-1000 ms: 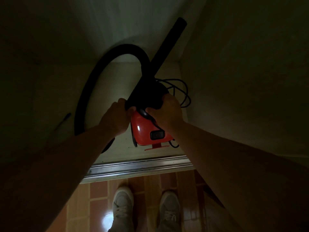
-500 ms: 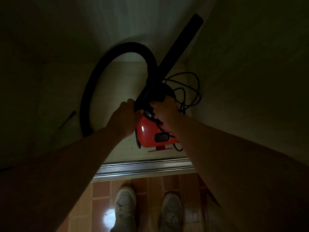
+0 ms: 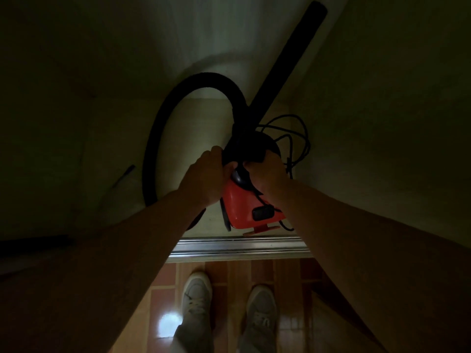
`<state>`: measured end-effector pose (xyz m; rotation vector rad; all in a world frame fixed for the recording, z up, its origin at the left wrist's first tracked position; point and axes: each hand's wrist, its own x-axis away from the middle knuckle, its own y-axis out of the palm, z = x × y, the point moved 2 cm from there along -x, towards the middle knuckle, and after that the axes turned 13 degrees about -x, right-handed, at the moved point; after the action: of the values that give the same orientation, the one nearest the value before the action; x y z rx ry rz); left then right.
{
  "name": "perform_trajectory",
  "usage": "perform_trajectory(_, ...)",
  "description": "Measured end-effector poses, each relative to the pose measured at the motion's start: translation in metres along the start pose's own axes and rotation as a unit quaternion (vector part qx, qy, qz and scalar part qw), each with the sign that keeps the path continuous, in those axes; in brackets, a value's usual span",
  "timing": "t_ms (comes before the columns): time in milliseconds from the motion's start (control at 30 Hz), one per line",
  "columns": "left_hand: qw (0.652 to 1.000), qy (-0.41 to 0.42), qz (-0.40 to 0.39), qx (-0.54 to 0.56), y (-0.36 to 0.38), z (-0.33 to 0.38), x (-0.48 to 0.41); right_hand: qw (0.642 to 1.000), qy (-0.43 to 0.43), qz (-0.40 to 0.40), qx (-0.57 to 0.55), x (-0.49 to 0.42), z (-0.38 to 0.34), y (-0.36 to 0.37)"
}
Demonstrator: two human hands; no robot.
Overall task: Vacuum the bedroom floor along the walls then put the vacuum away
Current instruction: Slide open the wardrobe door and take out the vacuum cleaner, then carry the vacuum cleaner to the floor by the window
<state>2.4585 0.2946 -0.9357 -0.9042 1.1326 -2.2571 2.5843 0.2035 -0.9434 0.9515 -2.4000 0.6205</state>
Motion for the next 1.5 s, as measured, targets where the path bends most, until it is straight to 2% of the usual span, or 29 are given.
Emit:
perform_trajectory(200, 0.999, -0.004, 0.006, 0.052, -0.031, 0.026, 0.053, 0.999, 0.004, 0.004, 0.051, 0.052, -0.039, -0.017)
perform_trajectory(467, 0.999, 0.001, 0.003, 0.047, -0.094, 0.056, 0.127, 0.993, 0.001, -0.024, 0.111, 0.158, -0.097, -0.041)
perform_trajectory(667, 0.998, -0.005, -0.013, 0.068, -0.141, 0.076, 0.196, 0.99, 0.006, -0.046, 0.137, 0.252, -0.146, -0.055)
perform_trajectory(900, 0.996, -0.006, -0.019, 0.092, -0.202, 0.112, 0.273, 0.988, -0.005, -0.037, 0.148, 0.35, -0.194, -0.074)
perform_trajectory(1233, 0.996, -0.002, -0.011, 0.085, -0.233, 0.163, 0.377, 0.99, -0.028, -0.044, 0.133, 0.453, -0.208, -0.11)
perform_trajectory(1500, 0.995, -0.041, 0.07, 0.057, -0.234, 0.209, 0.474, 0.991, -0.047, -0.117, 0.036, 0.525, -0.191, -0.153)
